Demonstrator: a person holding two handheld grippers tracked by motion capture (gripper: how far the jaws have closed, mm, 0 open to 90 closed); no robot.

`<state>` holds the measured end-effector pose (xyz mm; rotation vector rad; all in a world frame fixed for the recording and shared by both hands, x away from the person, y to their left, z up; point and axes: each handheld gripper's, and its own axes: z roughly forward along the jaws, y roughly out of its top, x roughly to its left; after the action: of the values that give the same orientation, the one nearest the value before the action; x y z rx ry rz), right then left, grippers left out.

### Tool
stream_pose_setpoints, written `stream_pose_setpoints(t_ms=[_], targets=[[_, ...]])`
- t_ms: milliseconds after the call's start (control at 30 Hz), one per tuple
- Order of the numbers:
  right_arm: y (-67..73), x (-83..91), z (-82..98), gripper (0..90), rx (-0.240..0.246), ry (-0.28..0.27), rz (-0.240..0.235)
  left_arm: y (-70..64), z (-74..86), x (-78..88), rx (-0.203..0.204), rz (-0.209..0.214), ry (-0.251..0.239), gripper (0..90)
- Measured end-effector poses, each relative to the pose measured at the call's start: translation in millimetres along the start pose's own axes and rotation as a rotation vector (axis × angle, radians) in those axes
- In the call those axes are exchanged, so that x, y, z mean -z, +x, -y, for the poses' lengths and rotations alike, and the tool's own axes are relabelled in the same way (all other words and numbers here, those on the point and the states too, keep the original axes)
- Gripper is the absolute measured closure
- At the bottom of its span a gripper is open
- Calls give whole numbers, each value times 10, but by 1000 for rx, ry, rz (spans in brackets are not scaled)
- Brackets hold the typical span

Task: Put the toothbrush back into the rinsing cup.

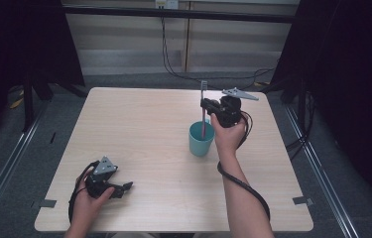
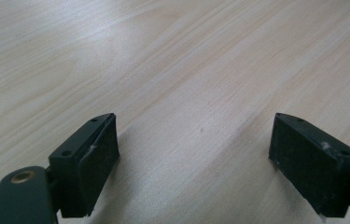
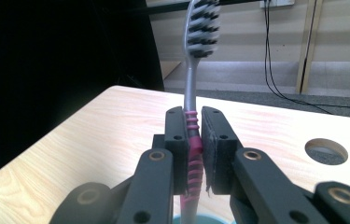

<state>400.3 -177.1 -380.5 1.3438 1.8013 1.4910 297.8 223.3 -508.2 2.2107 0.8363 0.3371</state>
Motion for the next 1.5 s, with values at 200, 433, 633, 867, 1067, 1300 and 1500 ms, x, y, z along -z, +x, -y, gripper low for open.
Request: stream_pose_setpoints(t_ms=[200,433,633,867,1067,1300,1500], targets=[[-29,8,54,814,-1,-2,3,0,0,0,0,0,0,154],[-65,-8,137,814,4,9,-2,0,0,0,0,0,0,154],[-66,-30,212,813,12,20,-3,0,0,0,0,0,0,154],[-59,-44,273,813,41,47,6,1,-1,-1,0,1,1,153],[-100,-30,331,813,27,57,2,0,-1,-3,-1,-1,-2,153],[-98,-38,398,812,37,81,-4,-3,-5,-9,5,-3,-6,153],[-107,-34,470,812,37,95,-3,-4,-4,-10,7,-1,-6,153]])
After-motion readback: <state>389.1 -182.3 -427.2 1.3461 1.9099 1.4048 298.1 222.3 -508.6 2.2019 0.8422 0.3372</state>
